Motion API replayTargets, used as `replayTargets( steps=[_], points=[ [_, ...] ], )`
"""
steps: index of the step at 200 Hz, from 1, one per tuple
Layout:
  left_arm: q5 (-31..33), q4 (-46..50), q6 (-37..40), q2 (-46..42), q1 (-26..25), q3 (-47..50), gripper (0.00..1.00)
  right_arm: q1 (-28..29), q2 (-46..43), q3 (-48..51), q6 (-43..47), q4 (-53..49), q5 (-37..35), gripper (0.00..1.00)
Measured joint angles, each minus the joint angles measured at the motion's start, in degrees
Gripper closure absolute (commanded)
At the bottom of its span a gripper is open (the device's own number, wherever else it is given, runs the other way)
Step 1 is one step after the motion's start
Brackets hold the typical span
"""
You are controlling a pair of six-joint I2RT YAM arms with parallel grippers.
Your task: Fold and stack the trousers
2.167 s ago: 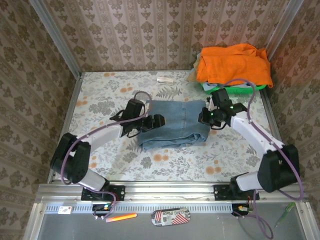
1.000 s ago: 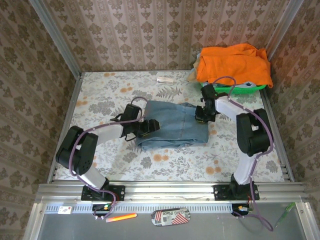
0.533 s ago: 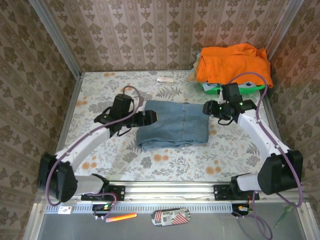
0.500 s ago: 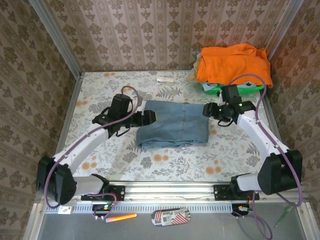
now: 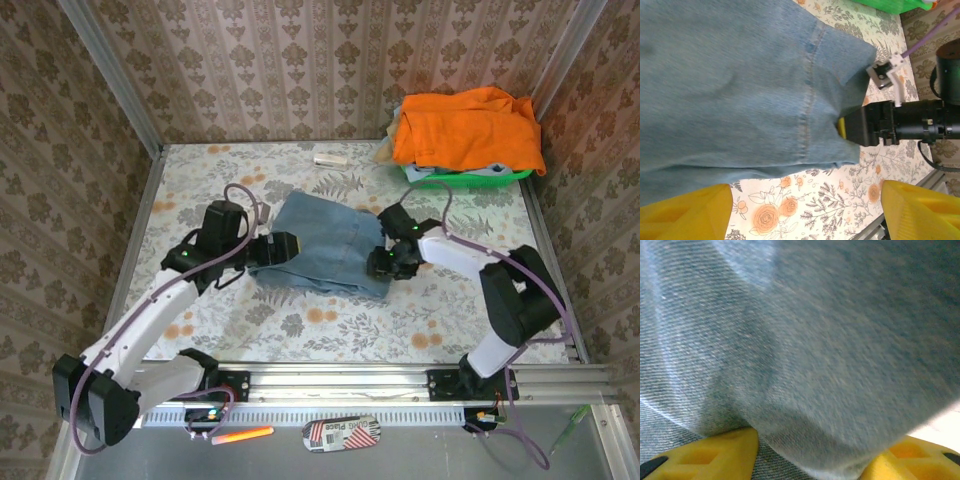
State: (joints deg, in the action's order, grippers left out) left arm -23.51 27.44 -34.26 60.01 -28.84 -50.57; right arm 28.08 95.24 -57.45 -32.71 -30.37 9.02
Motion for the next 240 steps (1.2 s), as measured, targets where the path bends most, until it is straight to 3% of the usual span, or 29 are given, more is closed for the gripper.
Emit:
replayTargets(
  steps=[44,89,134,171,211,240],
  points=[
    [2.4,0.5,-0.4,-3.2,0.0,3.5,0.2,8.1,11.9,-13.5,-4.1,3.5,2.8,0.46],
    [4.7,0.6,-1.1,-5.3,0.0,6.6,0.2,10.5,25.6,-31.8,-5.1,4.2,6.2,0.46],
    [8.6,0.7,-2.2,-6.3,0.2,6.8,0.18,13.1,30.4,-38.5,-5.9,6.6,10.6,0.43],
    [11.0,-0.8,-2.1,-4.5,0.4,8.0,0.2,10.5,21.2,-28.9,-4.8,7.8,11.0,0.3],
    [16.0,-1.3,-1.2,7.0,-2.7,8.6,0.2,1.3,-1.2,-15.9,-3.0,8.7,9.2,0.29],
    [16.2,-4.9,-0.6,13.9,-4.9,8.6,0.19,0.7,-13.7,-4.5,-2.0,9.9,8.5,0.28]
  ],
)
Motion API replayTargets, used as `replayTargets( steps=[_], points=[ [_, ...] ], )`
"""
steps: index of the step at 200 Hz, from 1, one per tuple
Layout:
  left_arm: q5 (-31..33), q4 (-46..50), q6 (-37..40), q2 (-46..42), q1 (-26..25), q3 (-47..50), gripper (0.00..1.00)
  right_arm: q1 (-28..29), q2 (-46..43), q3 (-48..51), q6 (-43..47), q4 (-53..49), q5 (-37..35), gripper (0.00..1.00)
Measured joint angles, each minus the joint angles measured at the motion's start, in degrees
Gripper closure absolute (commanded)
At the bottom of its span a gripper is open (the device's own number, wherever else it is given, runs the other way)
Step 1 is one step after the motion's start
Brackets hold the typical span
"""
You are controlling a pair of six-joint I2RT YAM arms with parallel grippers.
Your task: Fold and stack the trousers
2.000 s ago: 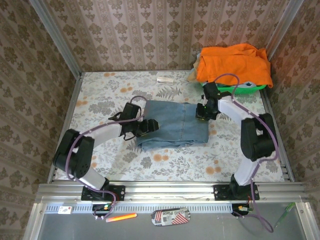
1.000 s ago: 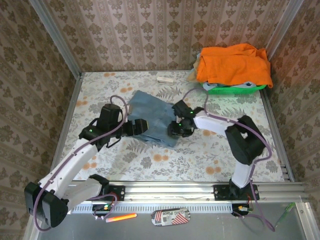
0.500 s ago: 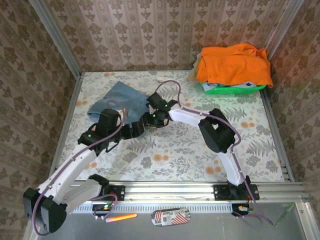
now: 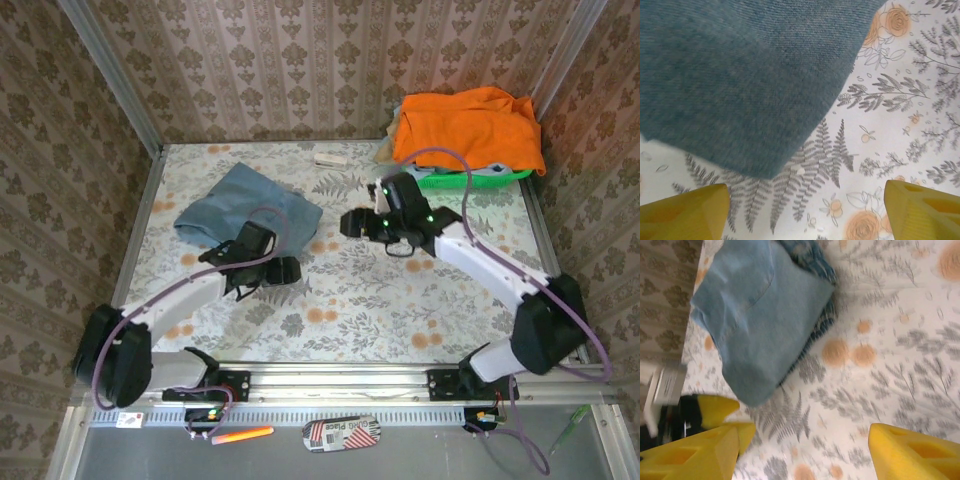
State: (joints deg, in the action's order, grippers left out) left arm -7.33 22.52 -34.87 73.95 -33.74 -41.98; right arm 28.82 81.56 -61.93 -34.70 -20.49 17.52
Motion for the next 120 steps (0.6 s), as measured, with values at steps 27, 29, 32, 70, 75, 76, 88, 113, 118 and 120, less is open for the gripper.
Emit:
replayTargets(
  steps=[27,29,32,70,75,76,88,113,118,120],
  points=[
    [-1.0,-6.2,0.2,7.4,0.2,-0.8,0.19,0.2,-6.3,10.3,0.0,-2.0,-1.1,0.28],
    [-1.2,-6.7,0.2,8.3,0.3,-1.0,0.19,0.1,-6.6,10.7,0.1,-2.3,-1.2,0.28],
    [-1.4,-7.2,0.2,9.2,0.5,-1.3,0.19,0.0,-7.1,11.4,0.1,-2.6,-1.4,0.28],
    [-3.1,-11.3,-3.0,19.9,3.5,-5.8,0.21,-2.9,-16.1,14.8,0.5,-7.1,-3.5,0.28],
    [-4.0,-11.3,-3.7,20.2,4.0,-6.0,0.21,-3.2,-17.2,14.8,0.7,-7.3,-3.7,0.28],
    [-4.1,-11.3,-3.9,20.3,4.1,-6.0,0.21,-3.4,-17.6,14.8,0.7,-7.4,-3.8,0.28],
    [-5.9,-11.1,-5.7,21.5,5.5,-6.8,0.21,-4.3,-20.4,15.0,0.9,-8.3,-3.9,0.28],
    [-12.0,-8.1,-9.2,24.2,9.2,-9.9,0.22,-5.8,-23.3,15.7,1.7,-9.9,-4.0,0.28],
    [-13.3,-7.8,-9.8,24.7,9.9,-10.4,0.22,-6.0,-23.3,15.9,1.8,-10.0,-4.0,0.28],
    [-13.8,-7.8,-10.1,24.9,10.2,-10.6,0.23,-6.1,-23.3,16.1,1.8,-10.0,-4.0,0.28]
  ],
)
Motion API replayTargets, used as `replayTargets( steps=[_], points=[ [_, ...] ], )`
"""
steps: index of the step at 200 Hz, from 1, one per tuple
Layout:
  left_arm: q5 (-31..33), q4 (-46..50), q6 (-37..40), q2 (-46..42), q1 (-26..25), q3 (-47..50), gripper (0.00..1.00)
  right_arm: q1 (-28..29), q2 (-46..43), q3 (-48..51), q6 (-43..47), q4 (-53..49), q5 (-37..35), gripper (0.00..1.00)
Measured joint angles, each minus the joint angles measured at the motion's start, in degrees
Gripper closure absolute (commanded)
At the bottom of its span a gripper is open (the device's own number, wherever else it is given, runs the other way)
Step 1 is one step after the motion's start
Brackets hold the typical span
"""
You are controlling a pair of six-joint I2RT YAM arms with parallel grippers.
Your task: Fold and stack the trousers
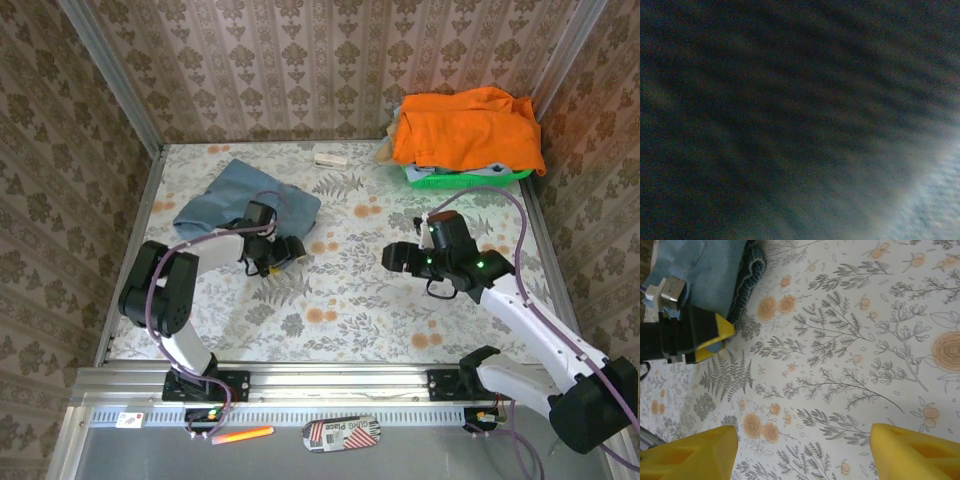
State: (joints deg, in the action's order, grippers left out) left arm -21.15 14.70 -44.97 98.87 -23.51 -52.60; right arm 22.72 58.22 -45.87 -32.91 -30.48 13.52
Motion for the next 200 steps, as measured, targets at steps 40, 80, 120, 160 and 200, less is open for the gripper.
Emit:
replayTargets(
  steps=[40,80,120,160,200],
  points=[
    [-6.6,3.4,-1.4,6.6,3.6,-8.8,0.23,-0.9,0.9,2.9,0.2,0.0,0.2,0.28],
    [-9.7,2.9,-0.5,13.0,6.4,-17.0,0.23,-1.3,1.7,3.6,0.2,0.6,0.3,0.28],
    [-10.0,-0.3,1.6,19.3,10.5,-25.6,0.23,-1.6,1.7,4.0,0.2,1.0,0.5,0.28],
    [-2.7,-6.6,2.9,24.8,16.7,-33.1,0.23,-1.6,1.7,4.0,0.2,1.2,0.7,0.28],
    [0.0,-10.1,0.4,27.9,18.1,-36.8,0.23,-1.6,0.7,4.0,0.2,1.1,0.6,0.28]
  ],
)
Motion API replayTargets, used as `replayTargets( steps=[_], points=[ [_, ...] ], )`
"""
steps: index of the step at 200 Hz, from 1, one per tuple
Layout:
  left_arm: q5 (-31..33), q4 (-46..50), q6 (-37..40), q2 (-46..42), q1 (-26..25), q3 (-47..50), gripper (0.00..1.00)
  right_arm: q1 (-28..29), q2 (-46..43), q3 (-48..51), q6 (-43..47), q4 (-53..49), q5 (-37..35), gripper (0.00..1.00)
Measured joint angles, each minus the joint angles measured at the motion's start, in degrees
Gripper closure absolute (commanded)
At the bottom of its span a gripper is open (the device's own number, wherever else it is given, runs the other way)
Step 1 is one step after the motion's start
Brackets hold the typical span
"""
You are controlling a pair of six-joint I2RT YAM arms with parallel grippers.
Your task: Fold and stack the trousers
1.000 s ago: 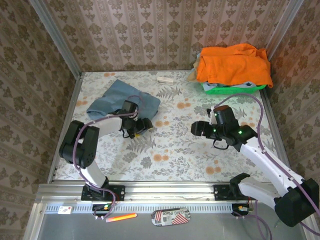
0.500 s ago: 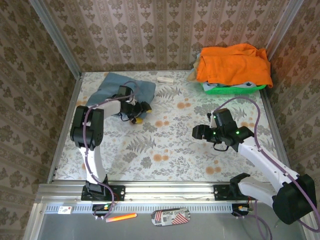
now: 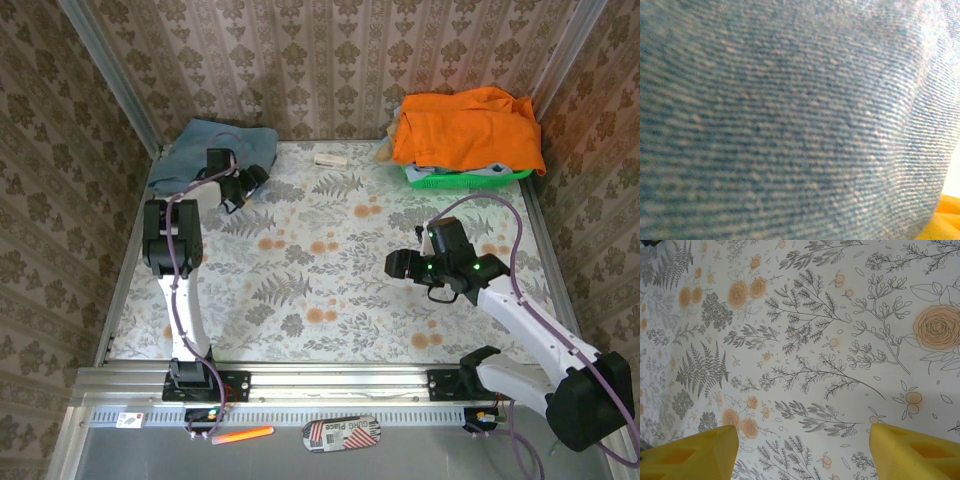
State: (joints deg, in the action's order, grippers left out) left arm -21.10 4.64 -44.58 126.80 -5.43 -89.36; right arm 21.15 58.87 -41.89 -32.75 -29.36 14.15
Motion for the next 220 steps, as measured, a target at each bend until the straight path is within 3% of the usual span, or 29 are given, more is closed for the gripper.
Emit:
replayTargets(
  steps=[62,135,188,220],
  points=[
    [2.9,-4.4,-3.7,5.2,-2.3,-6.9,0.23,0.0,-0.3,0.0,0.0,0.0,0.0,0.28],
    [5.8,-14.4,-7.5,2.8,-1.5,0.7,0.23,-0.3,-0.3,0.0,0.0,0.0,0.0,0.28],
    [6.2,-15.4,-6.4,0.5,1.8,3.9,0.22,-0.3,-0.3,0.0,0.0,0.0,0.0,0.28],
    [5.2,-14.9,-4.0,0.5,1.8,3.4,0.15,-0.3,-0.3,0.0,0.0,0.0,0.0,0.28]
  ],
)
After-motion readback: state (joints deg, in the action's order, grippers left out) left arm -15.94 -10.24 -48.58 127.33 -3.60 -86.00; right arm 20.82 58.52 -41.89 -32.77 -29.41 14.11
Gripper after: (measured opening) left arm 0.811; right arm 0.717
